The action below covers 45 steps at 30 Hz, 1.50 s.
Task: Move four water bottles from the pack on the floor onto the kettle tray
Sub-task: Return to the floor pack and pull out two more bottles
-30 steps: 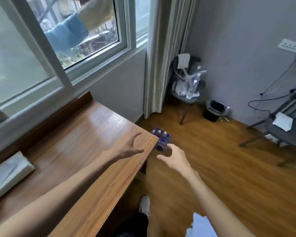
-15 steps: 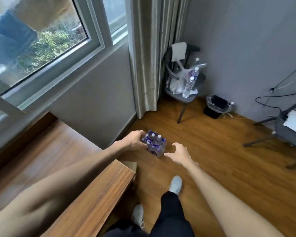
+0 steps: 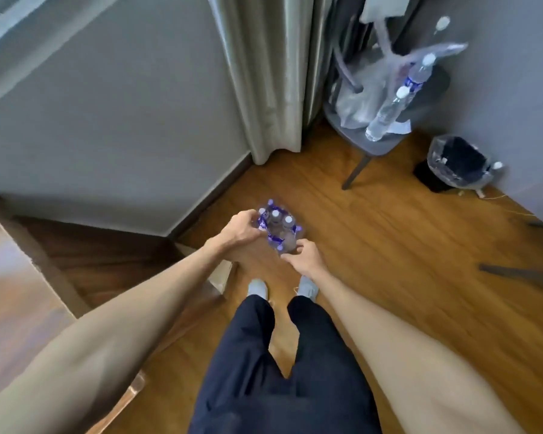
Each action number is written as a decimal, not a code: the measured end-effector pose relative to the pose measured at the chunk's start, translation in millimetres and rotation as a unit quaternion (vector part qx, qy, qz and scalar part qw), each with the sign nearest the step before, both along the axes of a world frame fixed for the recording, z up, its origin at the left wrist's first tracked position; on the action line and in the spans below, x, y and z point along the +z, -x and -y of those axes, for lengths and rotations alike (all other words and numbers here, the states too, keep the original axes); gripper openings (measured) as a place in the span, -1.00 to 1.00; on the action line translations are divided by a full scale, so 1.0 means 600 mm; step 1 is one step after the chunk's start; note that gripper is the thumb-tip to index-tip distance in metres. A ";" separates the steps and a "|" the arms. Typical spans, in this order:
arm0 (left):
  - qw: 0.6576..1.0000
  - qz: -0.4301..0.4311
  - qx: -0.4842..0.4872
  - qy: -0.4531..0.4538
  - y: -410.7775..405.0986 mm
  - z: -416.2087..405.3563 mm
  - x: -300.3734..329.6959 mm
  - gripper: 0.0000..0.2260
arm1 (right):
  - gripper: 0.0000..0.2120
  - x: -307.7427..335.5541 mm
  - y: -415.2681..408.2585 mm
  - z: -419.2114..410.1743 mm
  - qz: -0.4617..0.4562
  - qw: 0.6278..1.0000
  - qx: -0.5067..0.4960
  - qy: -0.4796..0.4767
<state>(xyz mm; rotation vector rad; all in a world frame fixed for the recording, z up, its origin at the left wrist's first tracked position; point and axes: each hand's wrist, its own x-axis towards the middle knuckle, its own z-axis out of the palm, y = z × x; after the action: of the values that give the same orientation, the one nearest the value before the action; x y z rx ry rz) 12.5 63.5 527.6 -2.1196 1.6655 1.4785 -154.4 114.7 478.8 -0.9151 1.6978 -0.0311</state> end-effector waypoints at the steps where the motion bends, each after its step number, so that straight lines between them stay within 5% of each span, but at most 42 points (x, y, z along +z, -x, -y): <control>1: 1.000 -0.001 0.017 -0.002 0.009 0.020 -0.037 -0.60 | -0.54 -0.035 0.003 0.018 0.004 1.000 -0.003 -0.009; 9: 0.998 0.007 0.051 -0.028 0.022 0.147 -0.422 -0.60 | -0.56 -0.420 -0.002 0.151 0.047 0.998 -0.043 -0.013; 14: 0.998 -0.007 0.052 -0.043 0.011 0.183 -0.681 -0.60 | -0.37 -0.752 -0.031 0.175 0.055 0.997 -0.034 -0.031; 17: 0.998 -0.003 0.036 -0.051 0.009 0.182 -0.811 -0.47 | -0.45 -0.775 -0.050 0.201 0.021 0.998 -0.044 -0.031; 21: 0.999 0.029 0.007 -0.026 0.013 0.172 -0.919 -0.31 | -0.29 -0.857 -0.065 0.201 -0.038 0.998 -0.039 0.008; 27: 0.996 0.025 0.082 0.017 0.006 0.171 -1.007 -0.58 | -0.33 -0.917 -0.085 0.210 -0.066 0.992 -0.093 0.061; 29: 0.993 0.056 0.099 0.015 0.007 0.174 -1.027 -0.61 | -0.41 -0.931 -0.088 0.215 -0.085 0.987 -0.112 0.076; 32: 0.993 0.085 -0.001 0.087 0.012 0.180 -1.035 -0.47 | -0.39 -0.945 -0.093 0.219 -0.103 0.982 -0.113 0.113; 36: 0.988 0.085 0.053 0.122 0.027 0.172 -1.046 -0.47 | -0.27 -0.965 -0.095 0.219 -0.180 0.969 -0.053 0.160; 41: 0.981 0.138 0.020 0.131 0.030 0.162 -1.046 -0.46 | -0.44 -0.967 -0.093 0.233 -0.134 0.974 -0.090 0.157; 45: 0.982 0.149 -0.035 0.114 0.024 0.146 -1.052 -0.44 | -0.42 -0.964 -0.087 0.238 -0.143 0.976 -0.027 0.161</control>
<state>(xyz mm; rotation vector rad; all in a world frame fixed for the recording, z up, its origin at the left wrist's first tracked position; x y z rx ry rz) -2.2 -24.3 -103.5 -2.2289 1.8412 0.9306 -102.2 -28.2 -99.5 -1.1559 2.0241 -0.2270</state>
